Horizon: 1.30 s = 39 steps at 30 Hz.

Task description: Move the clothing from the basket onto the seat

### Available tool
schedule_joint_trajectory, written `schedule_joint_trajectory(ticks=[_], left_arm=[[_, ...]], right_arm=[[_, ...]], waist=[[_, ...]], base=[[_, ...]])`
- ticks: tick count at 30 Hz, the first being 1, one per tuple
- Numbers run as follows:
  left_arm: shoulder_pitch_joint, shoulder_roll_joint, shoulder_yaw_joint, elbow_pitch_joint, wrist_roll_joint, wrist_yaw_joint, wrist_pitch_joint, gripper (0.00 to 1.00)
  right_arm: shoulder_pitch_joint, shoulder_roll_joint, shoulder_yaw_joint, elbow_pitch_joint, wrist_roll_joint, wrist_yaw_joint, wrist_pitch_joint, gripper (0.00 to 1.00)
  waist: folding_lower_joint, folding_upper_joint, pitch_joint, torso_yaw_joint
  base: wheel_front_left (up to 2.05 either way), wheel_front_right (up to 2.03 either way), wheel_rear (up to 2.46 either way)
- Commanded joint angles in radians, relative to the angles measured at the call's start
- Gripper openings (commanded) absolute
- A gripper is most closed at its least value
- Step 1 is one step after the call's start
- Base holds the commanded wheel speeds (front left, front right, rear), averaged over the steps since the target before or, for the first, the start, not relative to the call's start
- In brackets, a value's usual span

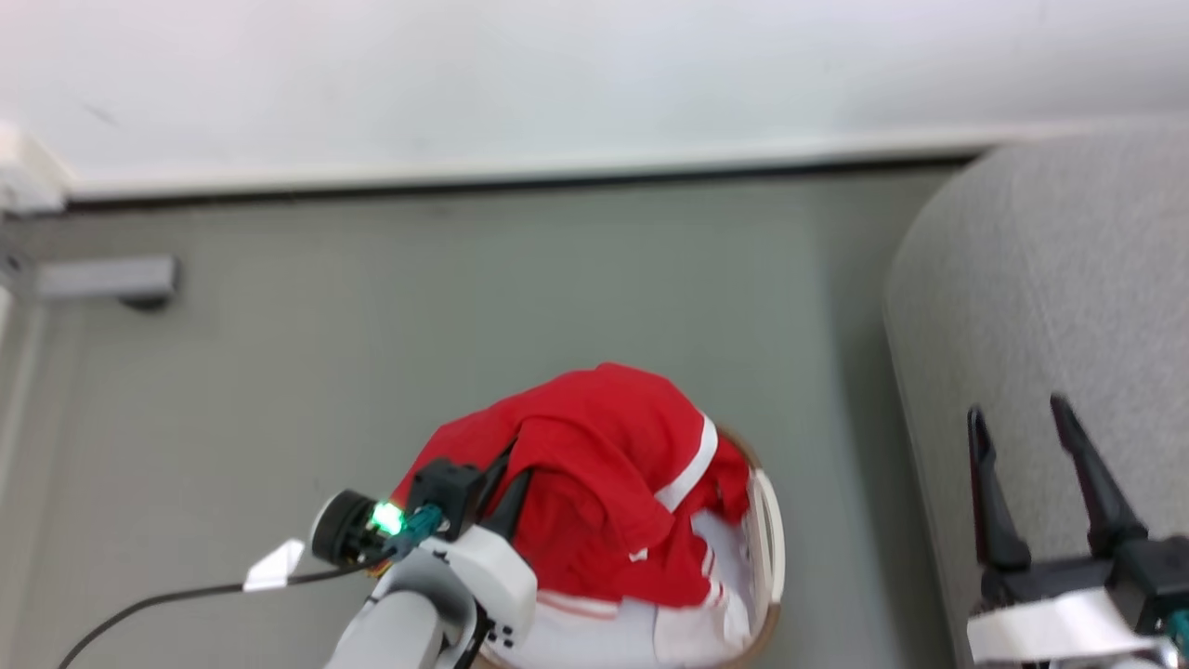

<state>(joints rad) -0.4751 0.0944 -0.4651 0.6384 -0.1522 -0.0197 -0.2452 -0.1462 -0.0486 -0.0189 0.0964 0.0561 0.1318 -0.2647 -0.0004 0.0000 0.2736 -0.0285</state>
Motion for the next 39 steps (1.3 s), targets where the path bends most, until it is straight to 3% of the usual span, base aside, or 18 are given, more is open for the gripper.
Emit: schedule_joint_trajectory(ticks=[1, 7, 15, 30, 34, 39], left_arm=[[0.034, 0.012, 0.006, -0.030, -0.017, 0.006, 0.011, 0.00], [0.143, 0.050, 0.035, -0.214, -0.052, 0.043, 0.086, 0.00], [0.226, 0.110, 0.071, -0.422, -0.079, 0.084, 0.175, 0.00], [0.277, 0.149, 0.072, -0.583, -0.082, 0.115, 0.253, 0.00], [0.276, 0.148, 0.062, -0.593, -0.083, 0.116, 0.259, 0.00], [0.268, 0.149, 0.053, -0.602, -0.081, 0.117, 0.268, 0.00]], right_arm=[[0.032, -0.003, -0.004, 0.004, 0.006, -0.002, 0.000, 1.00], [0.140, -0.003, 0.002, 0.022, 0.011, -0.002, 0.000, 1.00], [0.222, -0.003, 0.027, 0.025, 0.022, -0.002, 0.000, 1.00], [0.238, -0.003, 0.066, 0.007, 0.008, -0.002, 0.000, 1.00], [0.213, -0.002, 0.159, -0.011, -0.001, -0.002, 0.000, 1.00], [0.129, -0.043, 0.396, 0.037, -0.003, -0.002, 0.000, 1.00]], waist=[[0.0004, 0.0000, -0.136, 0.042], [0.0004, 0.0000, -0.270, 0.056], [0.0004, 0.0000, -0.353, 0.050], [0.0004, 0.0000, -0.370, 0.045], [0.0004, 0.0000, -0.367, 0.049], [0.0004, 0.0000, -0.364, 0.049]], base=[[0.00, 0.00, 0.00], [0.00, 0.00, 0.00], [0.00, 0.00, 0.00], [0.00, 0.00, 0.00], [0.00, 0.00, 0.00], [0.00, 0.00, 0.00]])
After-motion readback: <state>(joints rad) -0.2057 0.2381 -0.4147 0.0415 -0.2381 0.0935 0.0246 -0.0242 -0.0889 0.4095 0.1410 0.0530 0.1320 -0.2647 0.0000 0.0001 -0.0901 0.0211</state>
